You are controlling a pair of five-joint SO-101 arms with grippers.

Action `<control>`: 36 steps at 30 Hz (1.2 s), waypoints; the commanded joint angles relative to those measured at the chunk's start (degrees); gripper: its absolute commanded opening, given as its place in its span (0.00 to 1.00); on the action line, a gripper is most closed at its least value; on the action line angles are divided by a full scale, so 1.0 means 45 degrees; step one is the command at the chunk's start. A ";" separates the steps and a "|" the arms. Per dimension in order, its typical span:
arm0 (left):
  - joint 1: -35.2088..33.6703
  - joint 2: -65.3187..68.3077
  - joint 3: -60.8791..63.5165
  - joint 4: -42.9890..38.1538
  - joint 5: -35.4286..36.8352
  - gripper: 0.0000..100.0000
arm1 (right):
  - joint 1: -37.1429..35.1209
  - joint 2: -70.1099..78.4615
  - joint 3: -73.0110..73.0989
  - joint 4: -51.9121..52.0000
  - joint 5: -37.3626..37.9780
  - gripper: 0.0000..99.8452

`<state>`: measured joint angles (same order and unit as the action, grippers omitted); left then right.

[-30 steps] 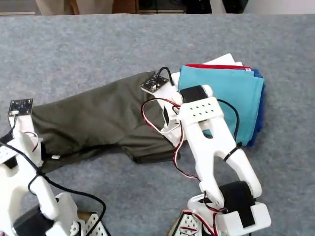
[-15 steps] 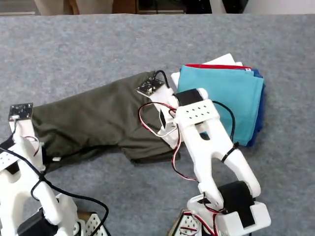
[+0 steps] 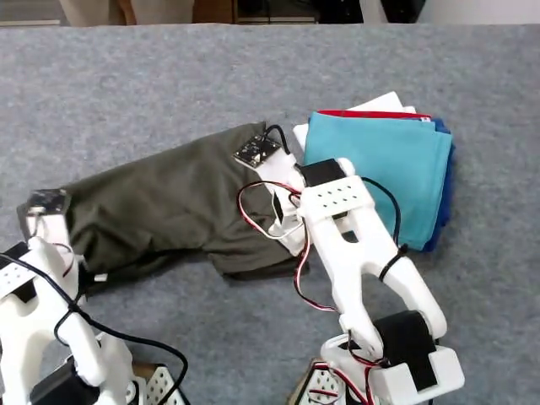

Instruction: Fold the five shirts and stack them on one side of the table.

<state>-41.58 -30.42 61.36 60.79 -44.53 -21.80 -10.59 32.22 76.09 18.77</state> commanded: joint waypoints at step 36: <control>-0.0059 0.8098 -0.5177 -1.0256 0.2813 0.02 | -0.0772 1.7651 -2.5856 0.1954 -0.1895 0.00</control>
<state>-41.05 3.78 38.07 19.47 -32.22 -27.78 61.05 -67.38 85.76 10.59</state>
